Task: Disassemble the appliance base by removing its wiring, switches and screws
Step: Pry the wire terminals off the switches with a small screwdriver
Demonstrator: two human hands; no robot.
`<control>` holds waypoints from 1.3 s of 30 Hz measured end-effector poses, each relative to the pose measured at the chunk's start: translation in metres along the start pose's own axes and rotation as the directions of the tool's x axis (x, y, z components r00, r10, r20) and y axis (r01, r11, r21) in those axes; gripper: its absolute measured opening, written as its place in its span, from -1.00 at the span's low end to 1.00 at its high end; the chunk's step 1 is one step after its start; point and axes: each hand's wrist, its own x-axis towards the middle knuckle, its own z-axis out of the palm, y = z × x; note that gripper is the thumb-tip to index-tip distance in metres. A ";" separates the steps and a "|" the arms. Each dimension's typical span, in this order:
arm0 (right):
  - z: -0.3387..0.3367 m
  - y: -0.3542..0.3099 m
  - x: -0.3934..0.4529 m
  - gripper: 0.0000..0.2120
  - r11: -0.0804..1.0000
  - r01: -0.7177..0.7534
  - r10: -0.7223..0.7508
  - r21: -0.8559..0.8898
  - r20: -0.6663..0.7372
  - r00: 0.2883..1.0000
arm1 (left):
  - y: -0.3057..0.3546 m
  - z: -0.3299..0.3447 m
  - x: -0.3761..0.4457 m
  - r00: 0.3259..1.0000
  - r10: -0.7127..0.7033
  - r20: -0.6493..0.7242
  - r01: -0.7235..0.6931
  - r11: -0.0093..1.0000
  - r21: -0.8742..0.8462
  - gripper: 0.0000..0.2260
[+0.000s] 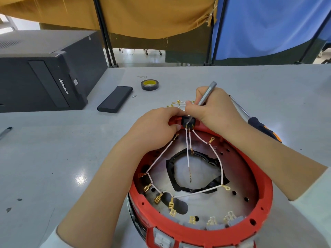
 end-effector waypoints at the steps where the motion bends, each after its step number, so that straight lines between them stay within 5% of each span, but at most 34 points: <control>1: 0.000 0.000 0.003 -0.62 1.000 -0.024 0.024 -0.005 0.016 1.000 | 0.000 0.000 0.000 1.000 -0.001 0.002 0.001 1.000 -0.002 -0.66; 9: 0.003 -0.002 0.020 -0.65 0.983 -0.172 0.180 -0.062 0.155 0.971 | 0.000 0.001 0.000 1.000 -0.002 0.005 0.002 1.000 0.008 -0.65; 16: 0.010 0.000 0.017 -0.64 0.982 -0.055 0.070 -0.179 0.078 0.994 | -0.001 0.001 0.001 1.000 0.005 -0.006 -0.005 1.000 0.007 -0.66; 25: 0.007 0.000 0.006 -0.59 0.996 0.081 -0.080 0.027 -0.028 0.996 | 0.000 0.001 0.001 1.000 -0.007 -0.004 0.007 1.000 0.021 -0.67; 35: 0.010 -0.005 0.014 -0.59 0.998 -0.020 0.028 -0.058 0.124 0.992 | 0.000 0.000 0.001 1.000 -0.016 0.014 0.016 1.000 0.024 -0.66; 39: 0.008 -0.003 0.010 -0.60 1.000 -0.029 0.028 0.012 0.041 0.999 | -0.001 0.001 0.001 1.000 -0.018 0.009 0.018 0.999 0.027 -0.68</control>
